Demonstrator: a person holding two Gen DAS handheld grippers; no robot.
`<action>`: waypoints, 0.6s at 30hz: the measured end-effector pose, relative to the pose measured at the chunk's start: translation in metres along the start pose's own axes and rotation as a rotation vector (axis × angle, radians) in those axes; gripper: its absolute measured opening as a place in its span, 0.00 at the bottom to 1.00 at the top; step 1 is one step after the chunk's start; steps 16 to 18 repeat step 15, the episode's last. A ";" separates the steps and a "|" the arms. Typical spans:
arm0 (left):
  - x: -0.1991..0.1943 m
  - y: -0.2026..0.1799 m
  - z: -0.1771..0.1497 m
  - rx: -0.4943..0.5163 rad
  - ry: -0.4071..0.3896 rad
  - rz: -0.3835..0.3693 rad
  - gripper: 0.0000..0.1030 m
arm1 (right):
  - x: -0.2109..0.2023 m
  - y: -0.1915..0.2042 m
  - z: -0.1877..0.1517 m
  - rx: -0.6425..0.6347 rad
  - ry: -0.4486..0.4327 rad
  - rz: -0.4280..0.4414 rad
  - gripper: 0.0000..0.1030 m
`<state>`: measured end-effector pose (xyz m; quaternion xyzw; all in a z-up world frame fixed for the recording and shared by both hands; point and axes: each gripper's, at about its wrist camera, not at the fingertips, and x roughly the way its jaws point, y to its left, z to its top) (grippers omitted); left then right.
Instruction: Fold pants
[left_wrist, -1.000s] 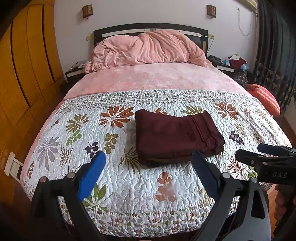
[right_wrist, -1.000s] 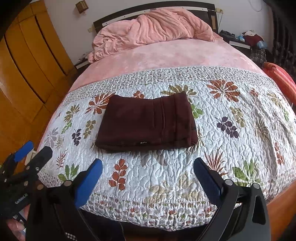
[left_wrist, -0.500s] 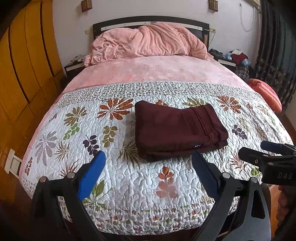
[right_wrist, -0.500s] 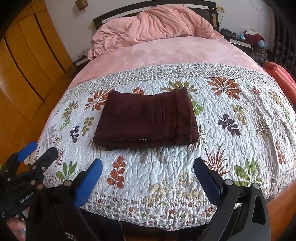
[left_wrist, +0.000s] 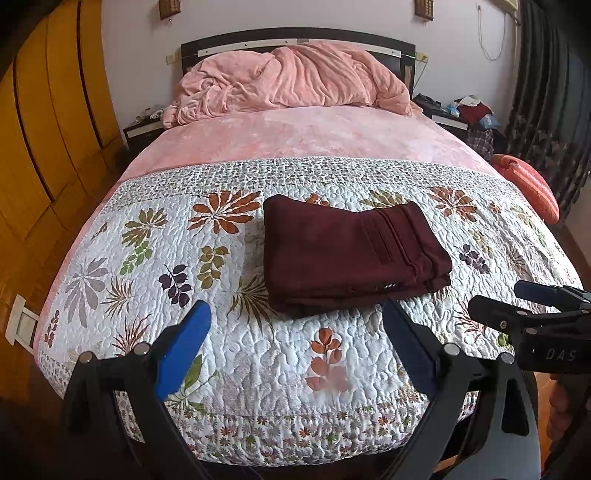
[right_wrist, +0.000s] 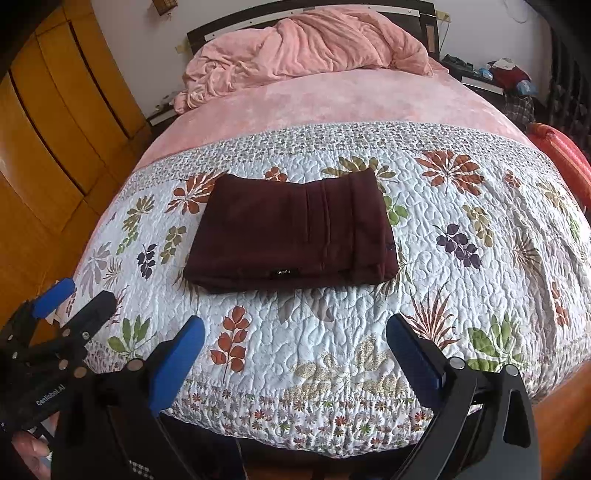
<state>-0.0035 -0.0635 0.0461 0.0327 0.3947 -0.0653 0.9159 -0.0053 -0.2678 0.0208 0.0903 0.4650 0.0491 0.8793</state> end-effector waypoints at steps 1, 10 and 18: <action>0.000 0.000 0.000 0.000 -0.001 0.001 0.91 | 0.000 0.000 0.000 -0.001 0.001 0.000 0.96; 0.001 -0.001 0.000 -0.014 0.013 -0.008 0.92 | 0.003 0.000 -0.002 -0.006 0.006 0.001 0.96; 0.000 -0.001 0.000 -0.017 0.012 -0.009 0.92 | 0.004 -0.001 -0.002 -0.009 0.008 0.001 0.96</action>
